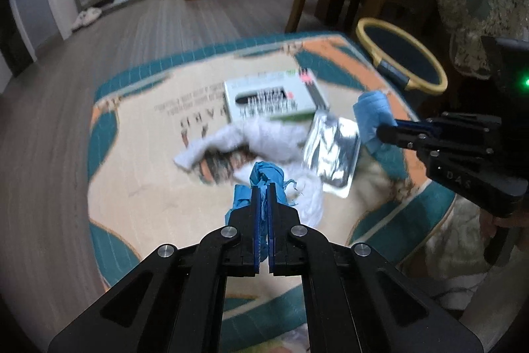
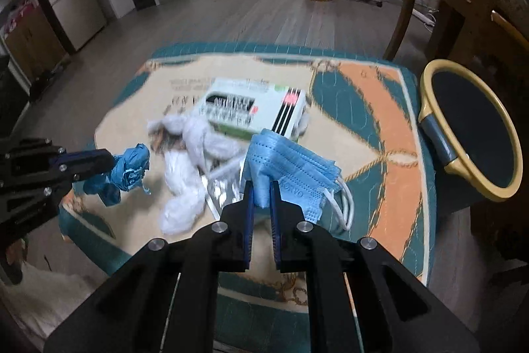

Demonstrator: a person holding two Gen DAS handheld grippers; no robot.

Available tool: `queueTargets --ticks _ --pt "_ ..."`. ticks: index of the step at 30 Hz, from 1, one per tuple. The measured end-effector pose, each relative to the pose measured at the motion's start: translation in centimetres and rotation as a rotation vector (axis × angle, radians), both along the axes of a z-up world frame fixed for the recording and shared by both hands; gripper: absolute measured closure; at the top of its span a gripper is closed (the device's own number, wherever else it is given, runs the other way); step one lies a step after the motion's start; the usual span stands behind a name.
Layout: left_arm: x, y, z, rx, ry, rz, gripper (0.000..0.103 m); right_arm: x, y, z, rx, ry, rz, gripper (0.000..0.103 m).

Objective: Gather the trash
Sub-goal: 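Grasp the blue glove with left gripper while right gripper grasps blue face mask, then move both items over the teal bin and release them inside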

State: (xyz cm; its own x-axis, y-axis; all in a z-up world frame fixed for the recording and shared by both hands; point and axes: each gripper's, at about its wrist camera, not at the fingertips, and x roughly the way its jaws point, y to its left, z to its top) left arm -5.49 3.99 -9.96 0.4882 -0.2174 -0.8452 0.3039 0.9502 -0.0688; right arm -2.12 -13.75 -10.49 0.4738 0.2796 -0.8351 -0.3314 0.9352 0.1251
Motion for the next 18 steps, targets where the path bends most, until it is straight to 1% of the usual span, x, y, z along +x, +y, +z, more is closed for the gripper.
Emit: queueTargets --ticks 3,6,8,11,13,15,18 --pt "0.5 -0.5 2.2 0.002 -0.065 -0.002 0.099 1.0 -0.6 2.1 0.036 -0.026 -0.025 0.094" --pt "1.6 -1.2 4.7 -0.031 -0.118 0.014 0.099 2.5 -1.3 5.3 0.073 -0.069 -0.016 0.095" --pt "2.3 -1.7 5.8 -0.053 -0.139 0.019 0.099 3.3 -1.9 7.3 0.063 -0.114 -0.002 0.095" --pt "3.7 -3.1 7.6 -0.077 -0.176 0.022 0.099 4.8 -3.6 9.8 0.075 -0.149 0.0 0.095" --pt "4.9 -4.1 8.5 -0.1 -0.194 0.025 0.099 5.8 -4.9 11.2 0.051 -0.175 0.009 0.095" --pt "5.8 -5.0 9.1 -0.107 -0.207 0.019 0.099 6.7 -6.3 12.1 0.026 -0.189 0.007 0.095" --pt "7.2 -6.9 9.6 -0.089 -0.232 -0.007 0.099 8.3 -9.1 12.9 0.009 -0.189 -0.019 0.095"
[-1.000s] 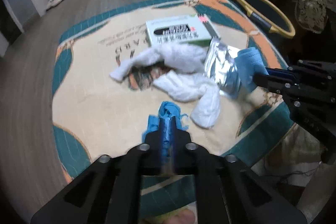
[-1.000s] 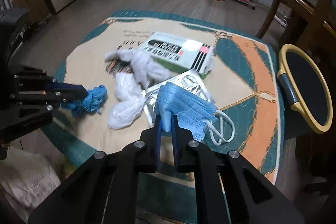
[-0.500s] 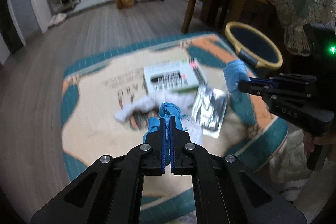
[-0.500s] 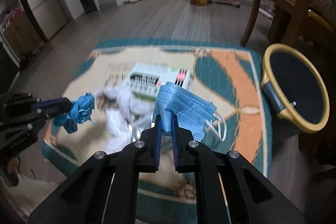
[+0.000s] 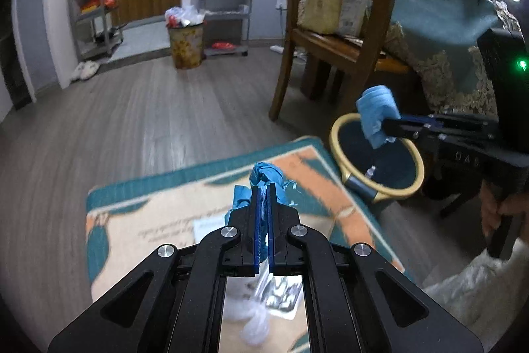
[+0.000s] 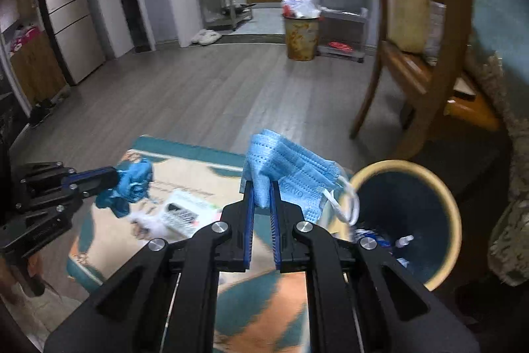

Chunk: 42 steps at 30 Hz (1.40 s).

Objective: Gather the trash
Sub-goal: 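Move both items over the teal bin and release them inside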

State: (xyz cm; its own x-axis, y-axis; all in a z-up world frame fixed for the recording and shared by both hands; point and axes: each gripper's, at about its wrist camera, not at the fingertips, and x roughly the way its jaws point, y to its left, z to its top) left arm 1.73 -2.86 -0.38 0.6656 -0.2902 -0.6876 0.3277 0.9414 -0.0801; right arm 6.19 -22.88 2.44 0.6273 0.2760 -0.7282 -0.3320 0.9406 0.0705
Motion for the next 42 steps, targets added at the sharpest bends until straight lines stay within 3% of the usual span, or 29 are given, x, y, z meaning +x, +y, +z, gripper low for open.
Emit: queueTargets --ticks 5,9,16,23,28,32,34,36,42 --pt "2.7 -3.7 0.2 -0.016 -0.011 -0.037 0.099 2.4 -5.7 -0.3 0.012 -0.015 -0.116 0.095" --pt "5.0 -7.2 -0.6 -0.028 0.006 -0.083 0.099 3.7 -10.5 -2.6 0.068 0.053 -0.221 0.095" --pt "8.3 -14.1 -3.0 -0.043 0.046 -0.171 0.099 5.3 -16.3 -5.2 0.094 0.122 -0.296 0.095" --pt "9.6 -20.7 -6.4 -0.04 0.1 -0.264 0.099 6.8 -22.0 -9.7 0.126 0.262 -0.382 0.095" --pt "10.3 -24.5 -9.3 -0.024 0.144 -0.309 0.099 6.8 -24.2 -11.2 0.219 0.328 -0.426 0.095" --pt "10.7 -25.9 -10.8 -0.008 0.155 -0.317 0.099 7.2 -23.8 -11.3 0.223 0.329 -0.398 0.094" --pt "11.1 -26.1 -11.4 -0.005 0.162 -0.295 0.092 7.2 -23.7 -10.7 0.2 0.308 -0.401 0.088" --pt "11.5 -26.0 -11.7 -0.011 0.175 -0.278 0.087 6.9 -23.9 -10.2 0.202 0.28 -0.409 0.073" --pt "11.8 -24.9 -11.0 -0.025 0.165 -0.25 0.085 7.3 -24.0 -10.1 0.211 0.276 -0.427 0.069"
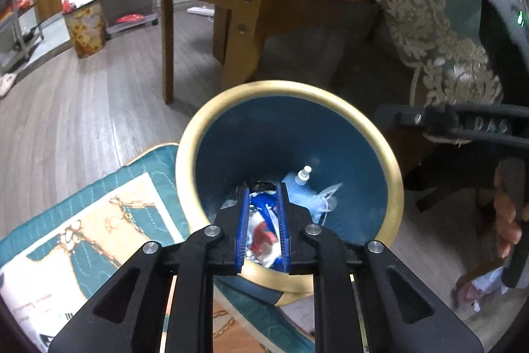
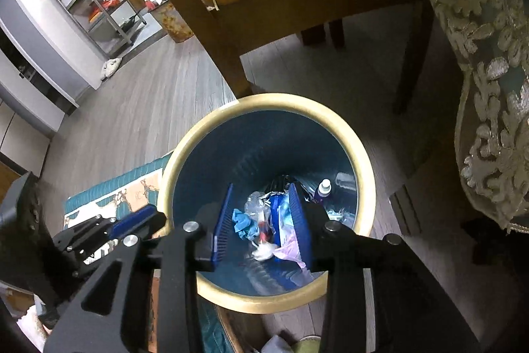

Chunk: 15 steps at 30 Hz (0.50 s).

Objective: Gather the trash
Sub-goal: 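Move both items over the teal bin and release them inside, then withdraw both open grippers back toward the cushion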

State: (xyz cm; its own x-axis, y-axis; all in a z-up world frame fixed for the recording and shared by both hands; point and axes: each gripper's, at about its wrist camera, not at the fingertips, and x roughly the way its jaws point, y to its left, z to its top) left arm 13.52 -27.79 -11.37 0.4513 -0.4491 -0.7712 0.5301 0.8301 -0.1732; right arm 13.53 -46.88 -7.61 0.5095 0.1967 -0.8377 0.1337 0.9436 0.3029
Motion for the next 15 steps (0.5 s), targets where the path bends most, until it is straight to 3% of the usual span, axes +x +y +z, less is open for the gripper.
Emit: queueTargets --ticks 4,6,10,15 --pt "-0.2 1.0 0.9 -0.006 -0.012 0.015 0.081 -0.1 0.6 0.5 -0.014 0.002 0.005 0.064" --pt "-0.7 1.5 1.5 -0.008 -0.024 0.021 0.062 -0.1 1.1 0.8 -0.024 -0.006 0.01 0.057" --pt "-1.6 2.7 2.8 -0.003 -0.054 0.028 0.057 -0.3 2.3 1.9 -0.065 -0.026 0.025 0.048" --pt "-2.4 5.2 4.2 0.018 -0.084 0.066 0.049 -1.0 3.6 3.8 -0.131 -0.067 0.006 0.024"
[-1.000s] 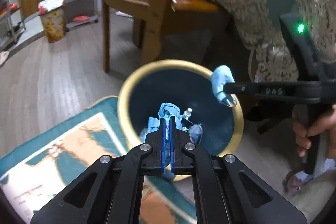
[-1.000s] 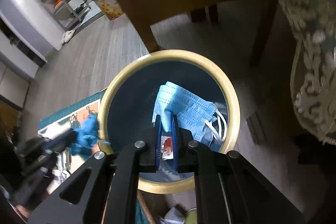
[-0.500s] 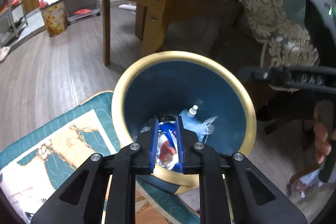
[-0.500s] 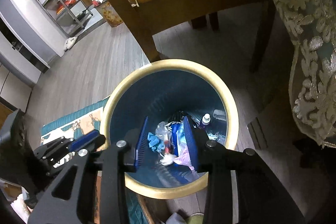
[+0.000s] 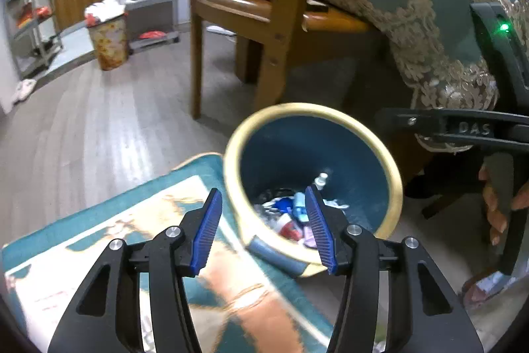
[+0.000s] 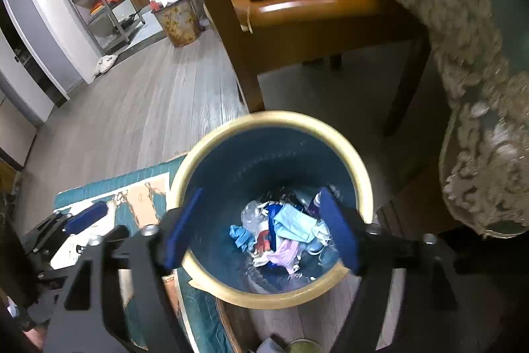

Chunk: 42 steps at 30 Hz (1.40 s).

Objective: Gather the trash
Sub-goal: 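Withdraw both open grippers back toward the cushion, then grasp the silver foil tray with right gripper while left gripper grasps white tissue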

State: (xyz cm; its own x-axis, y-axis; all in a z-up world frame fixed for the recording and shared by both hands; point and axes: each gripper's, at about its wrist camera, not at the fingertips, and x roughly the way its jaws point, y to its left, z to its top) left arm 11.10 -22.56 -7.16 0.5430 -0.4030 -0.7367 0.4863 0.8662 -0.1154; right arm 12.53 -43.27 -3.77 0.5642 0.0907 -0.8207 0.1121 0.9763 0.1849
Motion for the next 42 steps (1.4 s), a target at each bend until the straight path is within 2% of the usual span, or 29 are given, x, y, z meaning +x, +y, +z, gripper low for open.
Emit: queueTargets --ticks 2,5,10,22,24,30,34,42 --pt "-0.3 1.6 0.6 0.007 -0.004 0.035 0.047 -0.4 0.7 1.0 -0.022 -0.026 -0.004 0.016" --pt "-0.9 3.9 1.6 0.015 -0.031 0.091 0.024 -0.8 1.8 2.0 -0.053 -0.054 0.007 0.01" --pt "-1.8 7.3 2.9 0.019 -0.048 0.15 0.023 -1.7 3.5 3.4 -0.093 -0.08 0.013 0.006" --pt "-4.5 13.5 4.8 0.066 -0.072 0.242 0.021 -3.7 6.5 5.4 -0.112 -0.119 0.029 0.006" --pt "-5.1 14.6 5.1 0.071 -0.079 0.26 0.015 -4.0 7.1 5.2 -0.076 -0.11 0.029 0.006" --pt "-6.6 18.6 5.6 0.091 -0.086 0.328 0.014 -4.6 10.3 4.4 -0.055 -0.08 0.055 0.006" --pt "-7.6 21.8 5.5 0.103 -0.078 0.377 0.014 -5.0 12.8 3.5 0.004 -0.056 0.075 0.006" --pt "-10.2 28.2 5.2 0.125 -0.063 0.468 0.014 -6.4 20.7 -0.2 -0.034 0.017 0.177 0.006"
